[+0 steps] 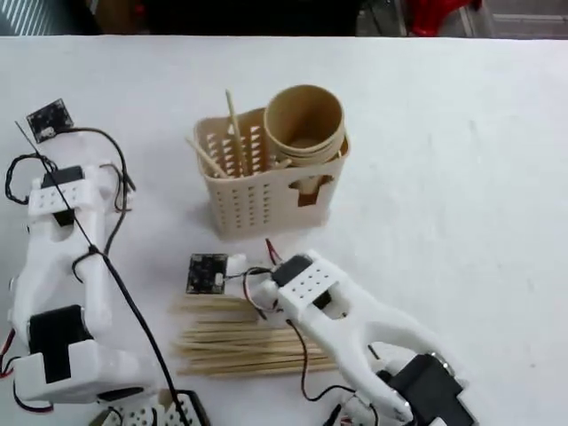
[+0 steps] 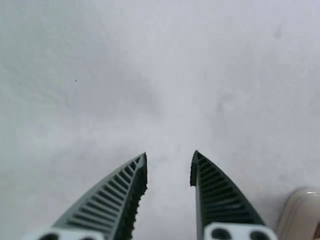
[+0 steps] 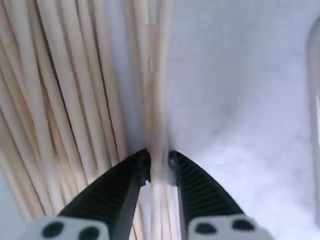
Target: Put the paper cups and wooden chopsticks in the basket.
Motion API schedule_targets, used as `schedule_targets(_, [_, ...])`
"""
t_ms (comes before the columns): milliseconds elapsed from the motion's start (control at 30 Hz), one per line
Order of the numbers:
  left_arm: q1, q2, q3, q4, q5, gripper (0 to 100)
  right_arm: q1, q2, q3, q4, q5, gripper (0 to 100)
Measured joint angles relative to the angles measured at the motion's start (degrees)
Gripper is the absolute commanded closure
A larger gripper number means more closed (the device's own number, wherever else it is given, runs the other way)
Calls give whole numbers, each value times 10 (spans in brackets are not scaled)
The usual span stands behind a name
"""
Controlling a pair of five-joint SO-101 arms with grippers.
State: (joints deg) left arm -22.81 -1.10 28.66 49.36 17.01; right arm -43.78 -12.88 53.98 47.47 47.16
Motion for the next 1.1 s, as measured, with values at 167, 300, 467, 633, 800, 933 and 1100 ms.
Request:
schedule_targets(167, [0, 0, 0, 0, 0, 838, 23, -27, -2, 5, -4, 982])
schedule_targets(300, [0, 0, 0, 0, 0, 838, 42, -92, -1, 22, -29, 982])
schedule_targets(467, [0, 0, 0, 0, 0, 838, 52, -194, -1, 61, -63, 982])
schedule_targets(633, [0, 0, 0, 0, 0, 838, 69, -300, -8, 67, -130, 982])
schedule_targets(800, [0, 0, 0, 0, 0, 838, 69, -367, -108, 88, -198, 982])
schedule_targets(933, [0, 0, 0, 0, 0, 838, 70, -352, -246, 88, -242, 982])
schedule_targets(1100, [0, 0, 0, 0, 0, 838, 69, -264, -416, 45, -290, 981])
